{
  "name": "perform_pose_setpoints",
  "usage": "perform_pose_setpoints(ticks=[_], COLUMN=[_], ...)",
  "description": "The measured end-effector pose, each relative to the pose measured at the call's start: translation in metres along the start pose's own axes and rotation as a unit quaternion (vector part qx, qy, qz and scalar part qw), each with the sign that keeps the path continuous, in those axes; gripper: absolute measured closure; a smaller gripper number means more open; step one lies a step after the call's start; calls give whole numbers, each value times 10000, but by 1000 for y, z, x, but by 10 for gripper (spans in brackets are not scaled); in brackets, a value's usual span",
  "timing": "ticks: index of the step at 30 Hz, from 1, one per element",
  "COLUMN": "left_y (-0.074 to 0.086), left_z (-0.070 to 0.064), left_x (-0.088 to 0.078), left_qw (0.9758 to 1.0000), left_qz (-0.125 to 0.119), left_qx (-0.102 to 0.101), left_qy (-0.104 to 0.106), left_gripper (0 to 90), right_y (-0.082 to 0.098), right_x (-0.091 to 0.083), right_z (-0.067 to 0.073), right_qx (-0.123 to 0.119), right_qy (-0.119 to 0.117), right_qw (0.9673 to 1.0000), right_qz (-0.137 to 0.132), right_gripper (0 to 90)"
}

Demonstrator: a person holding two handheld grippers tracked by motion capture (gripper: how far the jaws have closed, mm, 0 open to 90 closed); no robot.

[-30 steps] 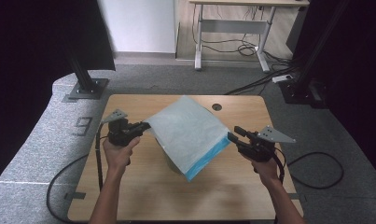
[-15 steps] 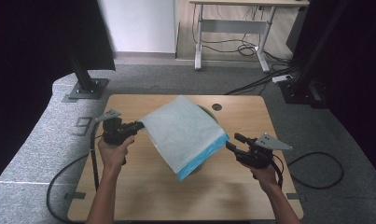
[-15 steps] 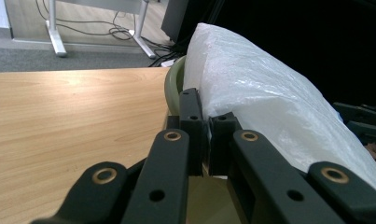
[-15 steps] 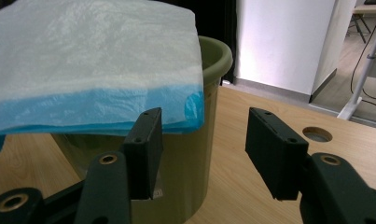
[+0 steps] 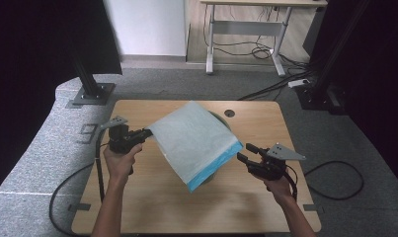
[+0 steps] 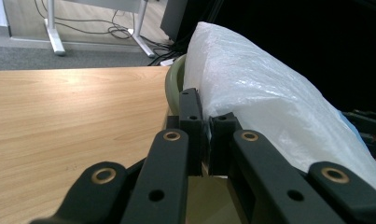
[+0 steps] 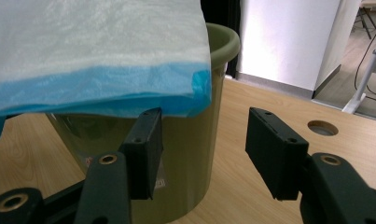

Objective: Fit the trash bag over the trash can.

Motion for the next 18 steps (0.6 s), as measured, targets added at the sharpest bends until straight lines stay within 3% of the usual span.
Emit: perform_pose_setpoints(ticks=[7,12,16,17,18], left_y=[1,1,0,0,-1], left_z=[0,-1,-3,-3,-6], left_x=[0,0,1,1,3], left_qw=[10000,10000,10000,10000,9999], left_qz=[-23,-30,-37,-37,-38], left_qx=[-10,-17,-12,-12,-3], left_qy=[16,40,88,88,117], left_gripper=[866,866,866,866,866], right_y=[-16,-19,-23,-23,-26], right_x=[-4,3,10,10,12], right_z=[-1,-2,-2,-2,-2], right_qx=[-48,-42,153,153,134], right_qy=[42,54,-168,-168,-186], right_qw=[9999,10000,9996,9996,9995], right_qz=[-95,-70,-193,-193,-208], right_gripper=[466,502,694,694,808])
Point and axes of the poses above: each handheld gripper's, and its own axes: x roughly forward along the jaws, y roughly out of its underside, z roughly to its left, the point moved 8 cm from there along x, roughly forward along the jaws, and after that the axes turned 5 degrees about -y, right-handed, at the moved point
